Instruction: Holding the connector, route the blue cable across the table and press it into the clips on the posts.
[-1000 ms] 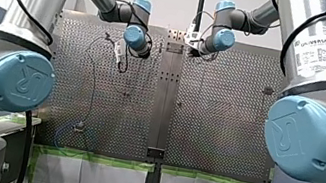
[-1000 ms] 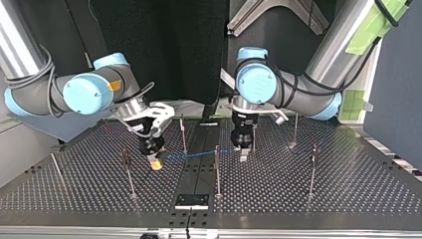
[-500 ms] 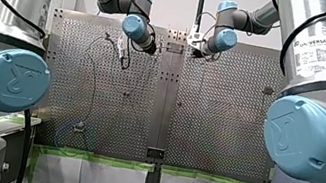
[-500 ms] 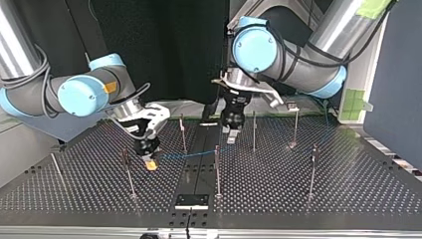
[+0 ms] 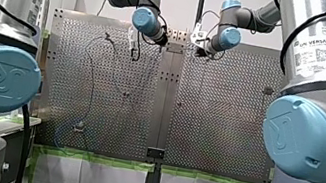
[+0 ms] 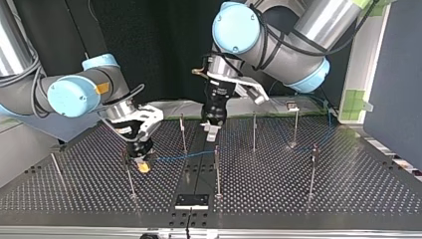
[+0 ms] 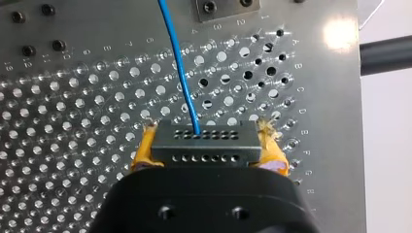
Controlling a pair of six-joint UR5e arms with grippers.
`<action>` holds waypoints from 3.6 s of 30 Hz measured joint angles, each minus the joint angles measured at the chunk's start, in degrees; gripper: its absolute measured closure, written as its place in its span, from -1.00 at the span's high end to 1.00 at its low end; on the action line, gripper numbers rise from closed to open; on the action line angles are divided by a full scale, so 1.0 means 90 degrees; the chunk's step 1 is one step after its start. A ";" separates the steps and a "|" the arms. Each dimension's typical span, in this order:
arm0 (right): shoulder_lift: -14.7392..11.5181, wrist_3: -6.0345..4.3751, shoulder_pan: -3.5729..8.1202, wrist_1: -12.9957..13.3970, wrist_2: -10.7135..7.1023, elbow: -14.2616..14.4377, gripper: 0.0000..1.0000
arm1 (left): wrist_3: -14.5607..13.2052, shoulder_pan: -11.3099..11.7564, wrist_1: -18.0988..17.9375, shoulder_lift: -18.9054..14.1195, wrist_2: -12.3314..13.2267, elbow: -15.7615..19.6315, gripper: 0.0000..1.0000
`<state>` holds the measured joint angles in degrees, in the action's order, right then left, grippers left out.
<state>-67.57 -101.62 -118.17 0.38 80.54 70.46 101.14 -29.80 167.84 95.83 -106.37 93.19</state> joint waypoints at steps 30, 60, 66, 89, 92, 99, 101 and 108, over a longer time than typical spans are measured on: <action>0.0000 0.0009 0.0009 -0.0022 0.0007 0.0000 -1.00 | -0.0460 -0.0493 0.0827 0.1267 -0.1107 -0.1655 1.00; 0.0000 0.0000 0.0009 -0.0019 -0.0001 0.0000 -1.00 | -0.0509 -0.0289 0.0923 0.2240 -0.1073 -0.2906 1.00; -0.0001 -0.0001 0.0010 -0.0014 -0.0002 0.0000 -1.00 | -0.0518 -0.0226 0.0938 0.2339 -0.1059 -0.3200 1.00; 0.0000 0.0000 0.0011 -0.0012 -0.0012 0.0000 -1.00 | -0.0525 -0.0191 0.1028 0.2910 -0.1126 -0.3559 1.00; 0.0001 -0.0001 0.0010 -0.0012 -0.0012 0.0000 -1.00 | -0.0531 -0.0191 0.0963 0.2911 -0.1176 -0.3561 1.00; 0.0001 0.0000 0.0010 -0.0015 -0.0012 0.0000 -1.00 | -0.0585 -0.0205 0.0927 0.2909 -0.1287 -0.3564 -0.20; 0.0000 0.0000 0.0010 -0.0018 -0.0012 0.0000 -1.00 | -0.0628 -0.0221 0.0915 0.2909 -0.1347 -0.3564 -0.71; 0.0001 0.0008 0.0009 -0.0021 -0.0013 0.0000 -1.00 | -0.0613 -0.0266 0.0966 0.2903 -0.1666 -0.3562 -1.00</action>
<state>-67.56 -101.55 -118.09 0.19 80.42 70.45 95.62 -32.19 176.54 121.95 -121.37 61.13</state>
